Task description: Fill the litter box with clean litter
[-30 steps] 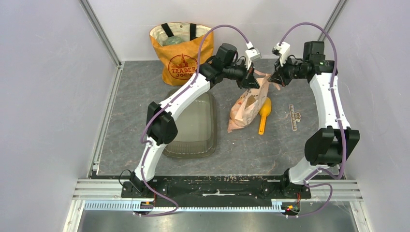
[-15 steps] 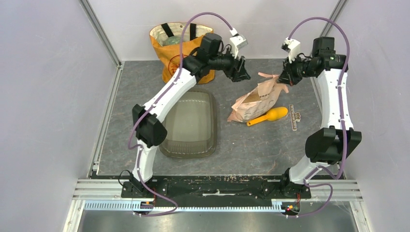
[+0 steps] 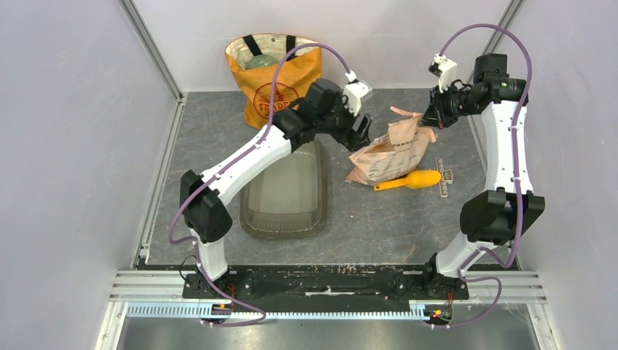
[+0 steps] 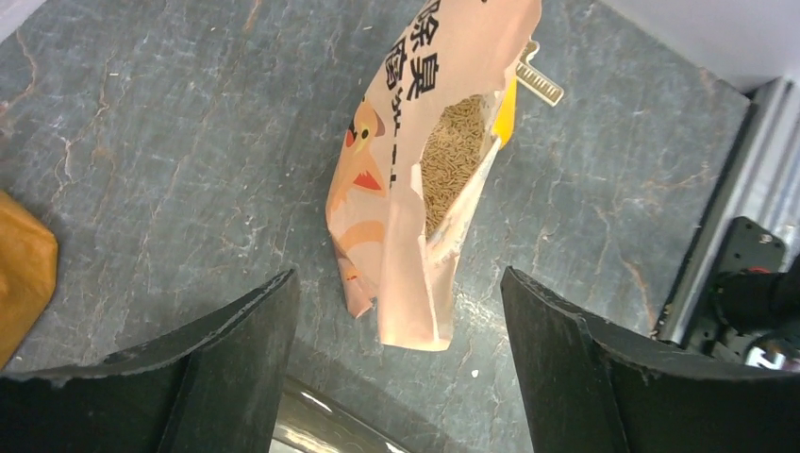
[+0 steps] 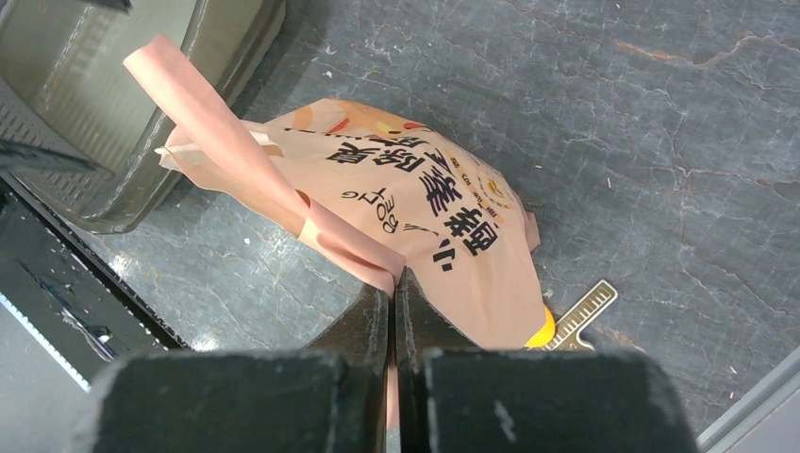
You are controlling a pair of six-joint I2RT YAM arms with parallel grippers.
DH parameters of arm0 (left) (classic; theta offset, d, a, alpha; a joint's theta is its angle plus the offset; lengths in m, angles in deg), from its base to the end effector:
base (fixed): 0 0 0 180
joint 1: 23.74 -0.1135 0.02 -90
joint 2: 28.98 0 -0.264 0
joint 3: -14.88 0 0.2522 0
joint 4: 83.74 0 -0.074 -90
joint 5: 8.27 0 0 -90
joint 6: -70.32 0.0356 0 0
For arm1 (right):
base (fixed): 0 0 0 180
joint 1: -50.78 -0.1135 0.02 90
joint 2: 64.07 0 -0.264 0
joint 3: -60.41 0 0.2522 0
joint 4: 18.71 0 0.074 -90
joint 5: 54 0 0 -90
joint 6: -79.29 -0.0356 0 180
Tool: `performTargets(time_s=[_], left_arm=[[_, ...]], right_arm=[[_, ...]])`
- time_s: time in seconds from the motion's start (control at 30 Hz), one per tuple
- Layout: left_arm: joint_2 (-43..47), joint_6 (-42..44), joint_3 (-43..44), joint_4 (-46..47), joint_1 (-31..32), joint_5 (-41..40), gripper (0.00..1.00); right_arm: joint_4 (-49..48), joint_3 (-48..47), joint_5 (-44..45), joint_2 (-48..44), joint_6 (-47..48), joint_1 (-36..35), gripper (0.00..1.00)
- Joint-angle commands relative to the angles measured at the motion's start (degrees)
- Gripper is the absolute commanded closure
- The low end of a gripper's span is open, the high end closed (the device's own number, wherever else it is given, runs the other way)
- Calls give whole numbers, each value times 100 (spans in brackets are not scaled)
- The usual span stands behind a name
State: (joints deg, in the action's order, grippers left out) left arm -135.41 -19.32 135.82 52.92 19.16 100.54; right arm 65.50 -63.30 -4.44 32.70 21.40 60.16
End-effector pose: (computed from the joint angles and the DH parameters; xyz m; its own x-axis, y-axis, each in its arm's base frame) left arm 0.3095 -0.3033 0.3780 -0.3479 0.3314 -0.8770 0.8535 0.4991 -0.1500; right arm 0.3300 -0.0311 0.4049 -0.5850 -0.3134 -0.7480 -0.6292 0.7573 0.1748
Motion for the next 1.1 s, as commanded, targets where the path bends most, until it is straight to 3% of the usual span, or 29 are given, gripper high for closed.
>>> performTargets(time_s=[0.0,0.17,0.5,0.77,0.97,1.07], left_arm=[[-45,-92,-271,714,463,-1300,18],[-290,-266,-317,1060,794,-2300,20],[-1042,-396,375,738,949,-3661,22],[-1420,-634,1007,-896,864,-3102,27],[-1381,-1102,1139,-2053,700,-2558,21],[-1353,-1502,1017,-2222,659,-2796,25]], right_arm=[[-377,-180,-815,-435,-294,10,100],[-365,-115,-859,-487,-282,11,100],[-369,60,-1020,-636,-233,19,100],[-418,184,-1053,-633,-202,19,100],[-432,232,-1042,-683,-172,17,100],[-428,299,-1077,-727,-161,17,100]])
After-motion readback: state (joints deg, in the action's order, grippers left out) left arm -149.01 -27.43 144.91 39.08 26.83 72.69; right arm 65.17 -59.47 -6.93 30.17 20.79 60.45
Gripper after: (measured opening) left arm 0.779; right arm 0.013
